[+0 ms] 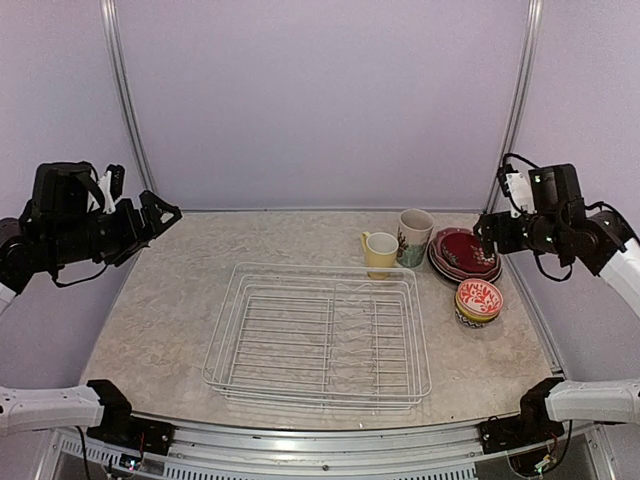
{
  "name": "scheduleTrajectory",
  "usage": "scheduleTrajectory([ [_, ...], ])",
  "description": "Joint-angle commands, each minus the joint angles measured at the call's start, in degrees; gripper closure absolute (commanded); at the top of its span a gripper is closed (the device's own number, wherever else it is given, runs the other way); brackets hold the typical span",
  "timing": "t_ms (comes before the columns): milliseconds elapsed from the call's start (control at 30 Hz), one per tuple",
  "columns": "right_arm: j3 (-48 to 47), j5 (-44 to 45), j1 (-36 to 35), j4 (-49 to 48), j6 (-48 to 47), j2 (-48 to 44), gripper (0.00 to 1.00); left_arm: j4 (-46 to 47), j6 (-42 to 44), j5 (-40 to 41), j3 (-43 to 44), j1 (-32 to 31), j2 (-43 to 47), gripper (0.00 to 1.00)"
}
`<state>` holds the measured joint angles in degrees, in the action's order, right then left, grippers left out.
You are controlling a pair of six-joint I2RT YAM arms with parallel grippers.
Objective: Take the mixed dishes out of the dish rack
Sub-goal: Reset both arms
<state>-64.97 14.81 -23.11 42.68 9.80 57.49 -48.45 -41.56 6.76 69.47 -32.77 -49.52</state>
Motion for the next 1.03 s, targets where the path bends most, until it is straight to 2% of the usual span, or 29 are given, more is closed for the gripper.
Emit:
scheduleTrajectory([
  [0, -2.6, 0.4, 0.3, -5.5, -2.6, -8.7, 0.01, 1.2, 5.9, 0.4, 4.0, 0.4, 2.6, 0.01],
  [167, -4.6, -4.0, 0.2, -11.7, -5.7, -16.8, 0.00, 6.0, 10.1, -1.3, 5.5, 0.4, 7.1, 0.01],
  [467, -6.2, -5.5, 0.3, -18.0, -7.1, -26.8, 0.00, 13.9, 14.2, -2.5, 6.1, 0.4, 16.5, 0.01],
  [800, -8.4, -4.0, 0.2, -16.1, -6.8, -27.2, 0.00, 15.7, 14.6, -0.3, 5.2, 0.4, 22.7, 0.01],
  [867, -8.0, -2.8, 0.2, -16.4, -6.4, -27.5, 0.00, 15.9, 14.4, -0.2, 4.7, 0.4, 23.2, 0.01],
  [1000, -4.1, 7.9, 0.2, -15.7, -5.1, -28.4, 0.00, 15.9, 14.2, 0.1, 4.4, 0.4, 23.5, 0.01],
])
